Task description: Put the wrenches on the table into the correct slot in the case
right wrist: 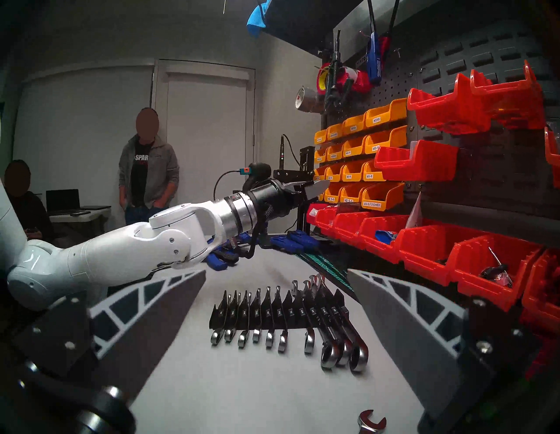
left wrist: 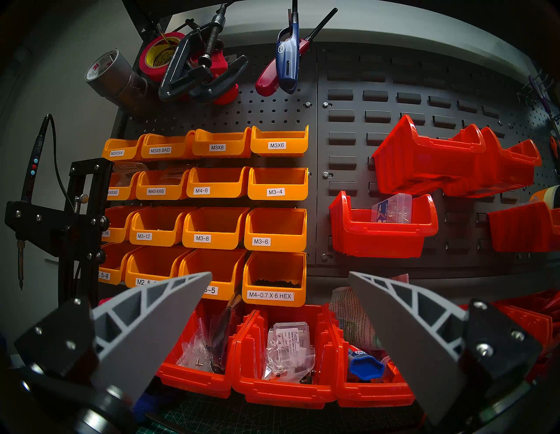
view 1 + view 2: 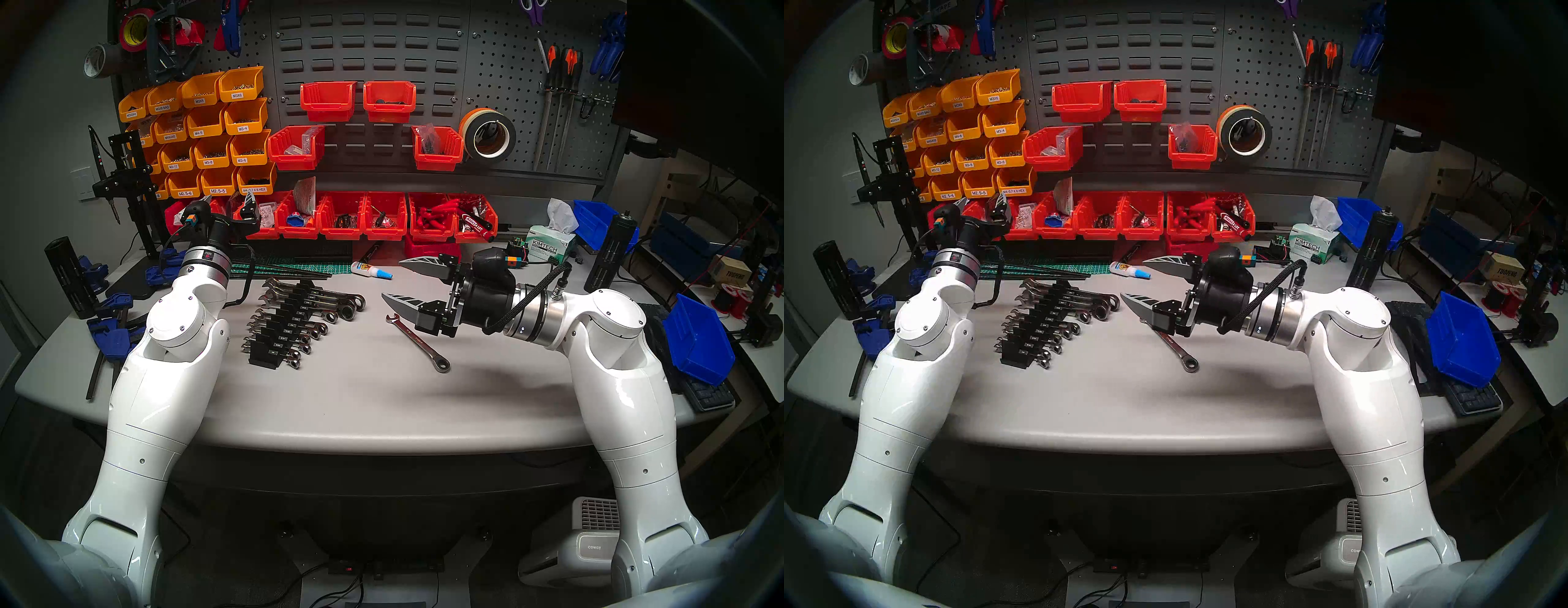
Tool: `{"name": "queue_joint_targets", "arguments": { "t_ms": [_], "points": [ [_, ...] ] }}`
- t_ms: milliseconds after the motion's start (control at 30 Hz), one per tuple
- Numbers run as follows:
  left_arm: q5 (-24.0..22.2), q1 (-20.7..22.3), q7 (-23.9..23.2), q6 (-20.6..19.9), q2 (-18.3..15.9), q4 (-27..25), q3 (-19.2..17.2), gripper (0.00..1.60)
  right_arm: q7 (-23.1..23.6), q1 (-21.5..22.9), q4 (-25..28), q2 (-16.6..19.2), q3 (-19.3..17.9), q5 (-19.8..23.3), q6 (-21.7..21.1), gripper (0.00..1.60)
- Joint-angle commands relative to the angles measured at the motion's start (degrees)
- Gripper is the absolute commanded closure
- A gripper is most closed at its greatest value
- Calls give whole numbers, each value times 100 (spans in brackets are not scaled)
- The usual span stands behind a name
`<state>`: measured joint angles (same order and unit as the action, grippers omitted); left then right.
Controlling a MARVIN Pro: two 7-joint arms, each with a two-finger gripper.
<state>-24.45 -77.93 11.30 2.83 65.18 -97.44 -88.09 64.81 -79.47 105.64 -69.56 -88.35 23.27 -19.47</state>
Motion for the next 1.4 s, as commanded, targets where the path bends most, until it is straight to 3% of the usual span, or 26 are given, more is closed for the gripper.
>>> {"name": "queue_joint_targets", "arguments": {
  "t_ms": [0,433,1367],
  "points": [
    [0,179,-1,63,-7,-158,-44,0,53,154,59,44,-44,-6,86,0],
    [0,179,-2,62,-7,-157,-44,0,575,344,-41,369,247,-446,404,0],
    [0,179,-2,62,-7,-158,-44,0,1095,446,9,726,552,-1250,986,0]
  ]
}}
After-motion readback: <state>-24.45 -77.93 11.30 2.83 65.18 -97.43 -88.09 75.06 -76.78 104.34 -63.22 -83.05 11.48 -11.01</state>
